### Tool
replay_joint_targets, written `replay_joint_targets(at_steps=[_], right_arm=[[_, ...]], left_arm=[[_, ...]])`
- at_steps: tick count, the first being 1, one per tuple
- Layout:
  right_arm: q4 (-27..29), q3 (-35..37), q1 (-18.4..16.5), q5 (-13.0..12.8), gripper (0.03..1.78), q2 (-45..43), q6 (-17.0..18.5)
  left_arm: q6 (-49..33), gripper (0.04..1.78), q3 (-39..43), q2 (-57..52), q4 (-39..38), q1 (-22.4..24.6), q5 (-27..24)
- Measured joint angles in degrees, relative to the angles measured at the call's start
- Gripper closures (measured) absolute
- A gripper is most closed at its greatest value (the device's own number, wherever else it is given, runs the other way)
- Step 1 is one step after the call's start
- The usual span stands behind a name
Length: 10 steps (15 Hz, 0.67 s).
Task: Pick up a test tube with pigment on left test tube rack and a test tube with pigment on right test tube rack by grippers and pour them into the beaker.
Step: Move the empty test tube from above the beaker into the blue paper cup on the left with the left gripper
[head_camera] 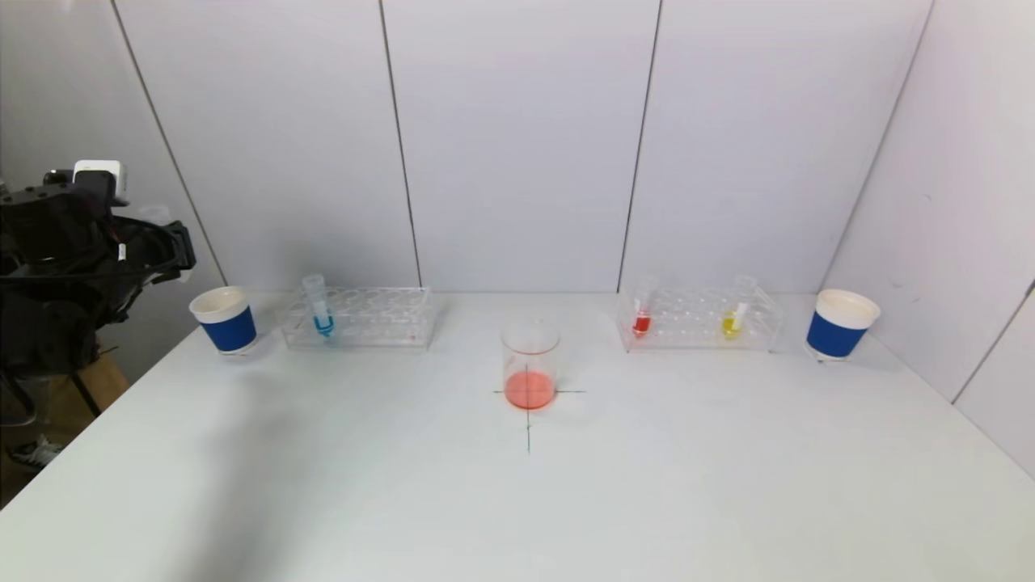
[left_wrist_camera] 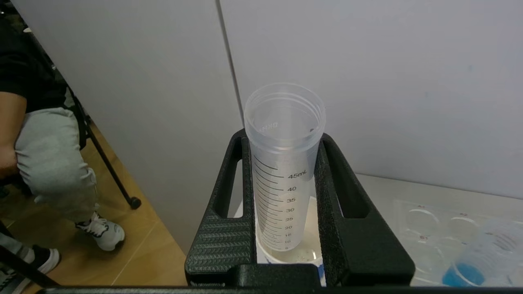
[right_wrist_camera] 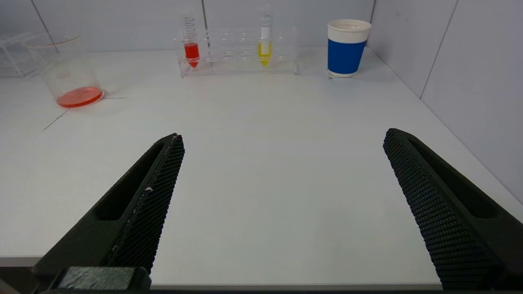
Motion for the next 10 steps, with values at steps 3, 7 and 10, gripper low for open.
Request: replay_joint_targets(at_steps=[3, 7, 10], right_arm=[[0.00, 0.00, 0.00, 0.00, 0.04, 0.00, 0.00], [0.00, 0.00, 0.00, 0.00, 0.04, 0.00, 0.00], [0.00, 0.00, 0.00, 0.00, 0.04, 0.00, -0.02]], left_arm=[[-0.06, 1.38, -0.11, 3.04, -2.43, 1.01, -0.04], [-0.01, 1.38, -1.18, 7.22, -4.89, 0.99, -0.09], [-0.01, 1.38, -3.50, 10.45, -5.90, 0.79, -0.13]])
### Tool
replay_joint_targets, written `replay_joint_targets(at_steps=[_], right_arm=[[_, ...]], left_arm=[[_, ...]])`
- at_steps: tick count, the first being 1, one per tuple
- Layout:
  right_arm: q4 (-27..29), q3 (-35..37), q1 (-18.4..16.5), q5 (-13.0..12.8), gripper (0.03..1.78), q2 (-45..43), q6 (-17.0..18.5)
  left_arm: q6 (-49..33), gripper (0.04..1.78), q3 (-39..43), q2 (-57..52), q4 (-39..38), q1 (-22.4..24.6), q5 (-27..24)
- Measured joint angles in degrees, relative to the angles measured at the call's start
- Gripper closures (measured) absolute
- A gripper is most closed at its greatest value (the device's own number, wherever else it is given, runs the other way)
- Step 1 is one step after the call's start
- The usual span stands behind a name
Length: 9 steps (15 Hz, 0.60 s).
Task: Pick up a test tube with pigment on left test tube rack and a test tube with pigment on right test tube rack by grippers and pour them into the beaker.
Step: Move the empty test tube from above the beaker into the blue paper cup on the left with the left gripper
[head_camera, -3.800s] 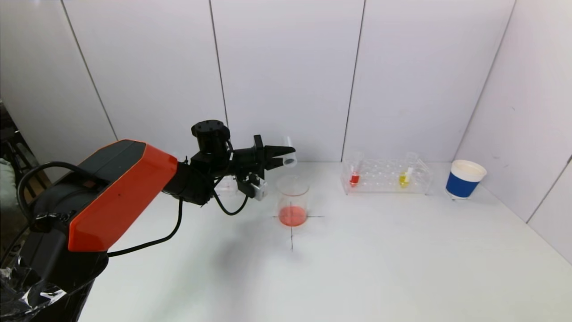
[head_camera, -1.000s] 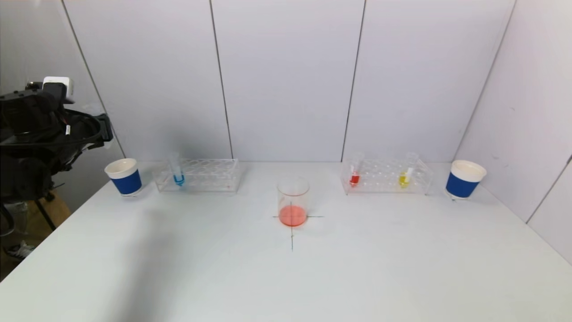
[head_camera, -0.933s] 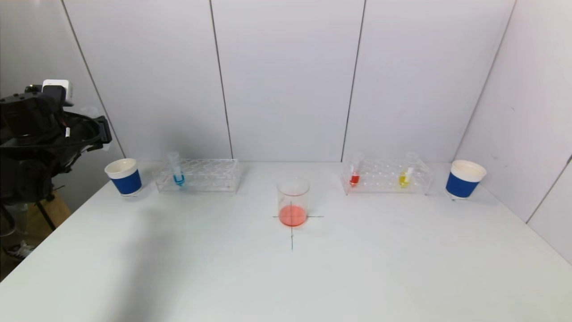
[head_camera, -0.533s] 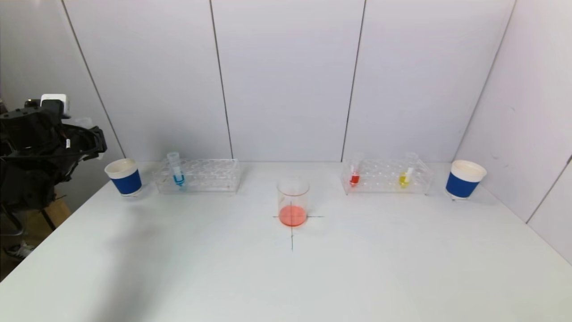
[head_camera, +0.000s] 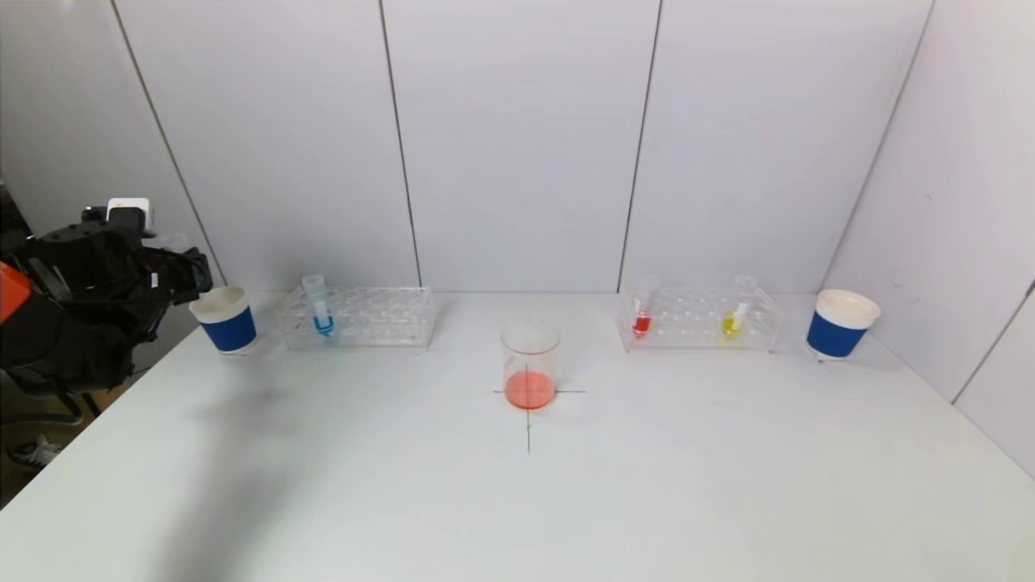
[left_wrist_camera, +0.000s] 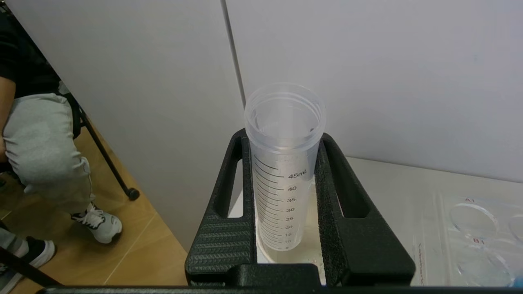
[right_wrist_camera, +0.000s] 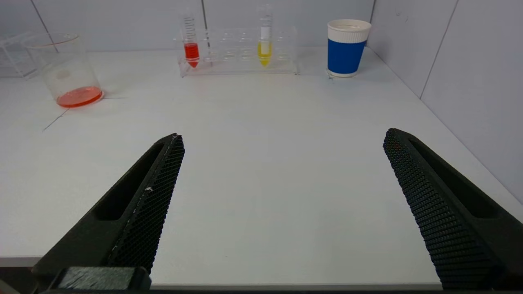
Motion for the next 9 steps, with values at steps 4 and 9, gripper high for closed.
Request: replay_joint_targets(at_steps=[4, 9], right_arm=[[0.00, 0.00, 0.00, 0.00, 0.04, 0.00, 0.02], [0.00, 0.00, 0.00, 0.02, 0.04, 0.00, 0.02]], left_arm=[[0.00, 1.38, -2.36, 3.75, -0.46, -0.29, 0.00], [-0.05, 1.38, -2.45, 5.99, -0.88, -0.90, 0.05]])
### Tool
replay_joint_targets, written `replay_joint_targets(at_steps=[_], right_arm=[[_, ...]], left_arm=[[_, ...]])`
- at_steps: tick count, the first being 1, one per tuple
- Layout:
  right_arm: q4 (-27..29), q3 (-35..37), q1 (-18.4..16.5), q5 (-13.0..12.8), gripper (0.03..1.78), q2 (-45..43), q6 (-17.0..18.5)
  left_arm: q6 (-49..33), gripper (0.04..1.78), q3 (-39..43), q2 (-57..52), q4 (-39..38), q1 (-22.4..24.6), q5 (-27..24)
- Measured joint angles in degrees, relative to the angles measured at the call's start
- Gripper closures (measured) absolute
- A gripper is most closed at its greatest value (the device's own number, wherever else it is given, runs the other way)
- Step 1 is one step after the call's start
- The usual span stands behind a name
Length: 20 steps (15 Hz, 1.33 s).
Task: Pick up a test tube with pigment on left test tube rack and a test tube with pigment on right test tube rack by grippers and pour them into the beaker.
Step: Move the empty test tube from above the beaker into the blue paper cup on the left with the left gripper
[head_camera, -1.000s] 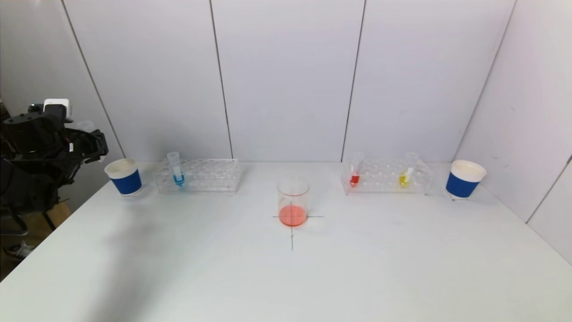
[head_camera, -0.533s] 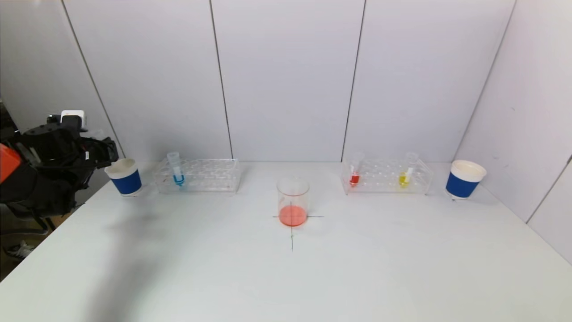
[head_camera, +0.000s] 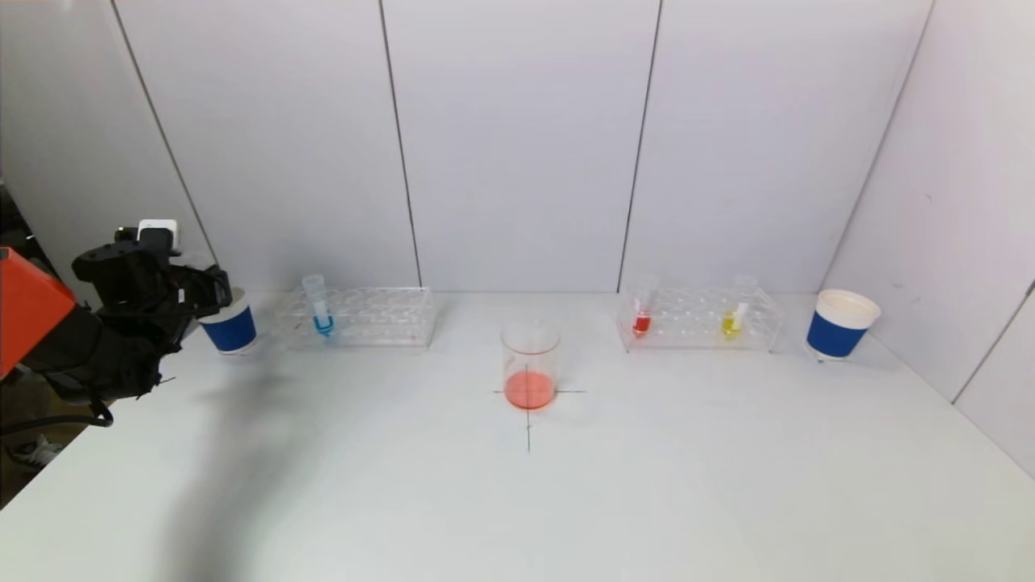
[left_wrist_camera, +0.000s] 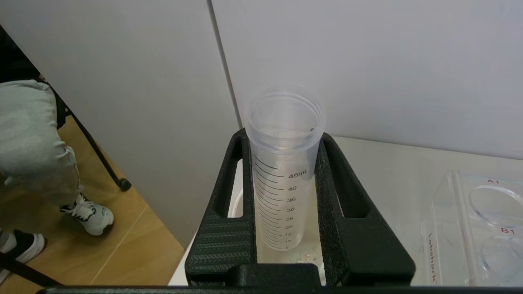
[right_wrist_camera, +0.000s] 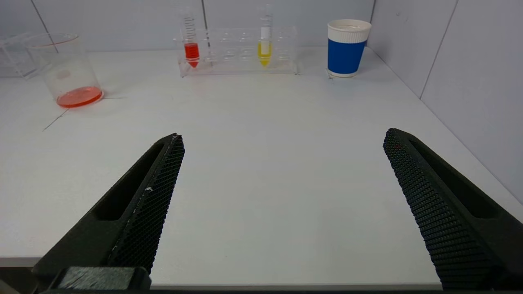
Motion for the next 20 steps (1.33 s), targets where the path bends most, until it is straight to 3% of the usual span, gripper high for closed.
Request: replay_joint_targets(at_steps=[20], right_arm=[[0.00, 0.00, 0.00, -0.02, 0.04, 0.00, 0.00]], left_arm=[[0.06, 1.38, 0.60, 0.91, -1.63, -0.46, 0.13]])
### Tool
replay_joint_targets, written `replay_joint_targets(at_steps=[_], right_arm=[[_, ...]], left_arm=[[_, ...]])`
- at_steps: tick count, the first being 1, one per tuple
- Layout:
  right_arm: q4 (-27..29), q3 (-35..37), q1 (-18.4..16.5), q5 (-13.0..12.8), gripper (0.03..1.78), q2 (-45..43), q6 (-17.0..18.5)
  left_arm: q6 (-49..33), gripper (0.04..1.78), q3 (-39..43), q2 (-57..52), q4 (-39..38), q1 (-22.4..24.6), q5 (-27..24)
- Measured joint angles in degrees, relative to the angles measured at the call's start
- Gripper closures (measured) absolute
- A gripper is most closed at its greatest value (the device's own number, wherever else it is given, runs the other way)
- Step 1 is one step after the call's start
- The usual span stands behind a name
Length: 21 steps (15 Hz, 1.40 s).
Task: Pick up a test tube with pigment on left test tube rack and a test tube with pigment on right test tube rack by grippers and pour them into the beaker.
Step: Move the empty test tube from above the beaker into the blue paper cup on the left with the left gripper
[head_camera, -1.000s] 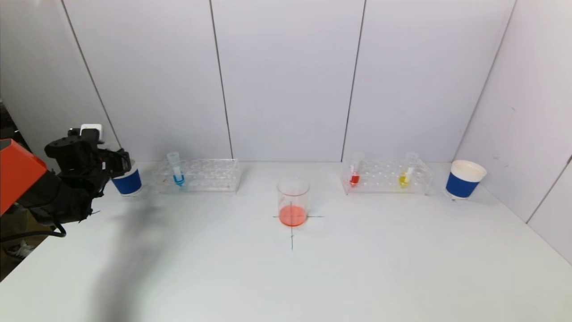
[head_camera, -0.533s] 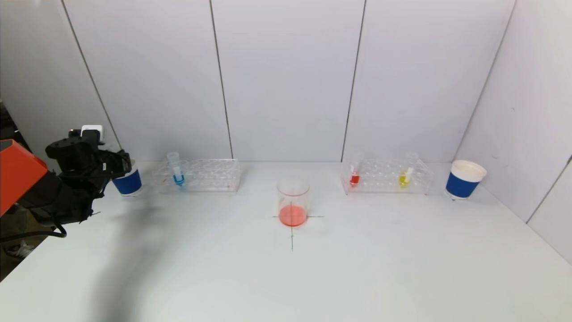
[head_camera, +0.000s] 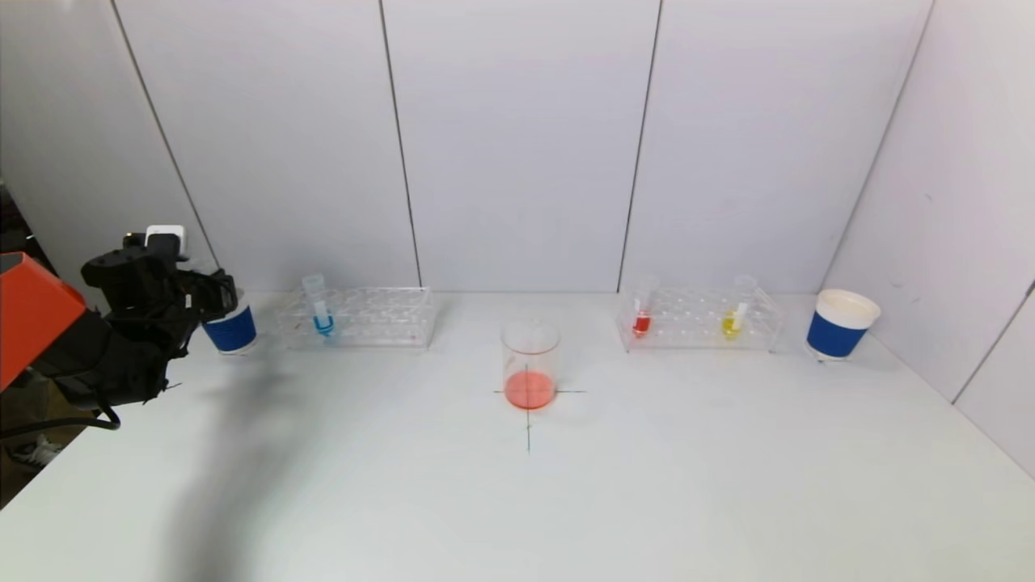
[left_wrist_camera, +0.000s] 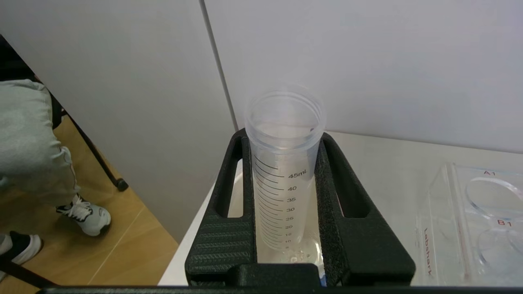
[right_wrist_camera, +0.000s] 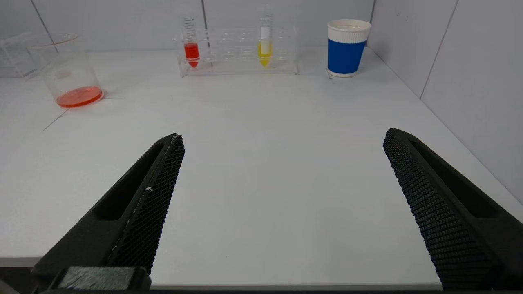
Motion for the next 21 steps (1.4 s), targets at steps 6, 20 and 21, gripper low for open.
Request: replay_joint_targets(at_steps=[6, 20, 21], right_arm=[[0.02, 0.00, 0.00, 0.00, 0.04, 0.00, -0.02], [0.00, 0.00, 0.00, 0.00, 0.04, 0.00, 0.00], [0.00, 0.00, 0.00, 0.00, 0.04, 0.00, 0.00]], left_arm=[[0.00, 1.38, -0.18, -0.06, -0.07, -0.04, -0.02], [0.29, 1.35, -0.07, -0.23, -0.38, 0.00, 0.28], [0.29, 1.30, -0.07, -0.23, -0.38, 0.02, 0.26]])
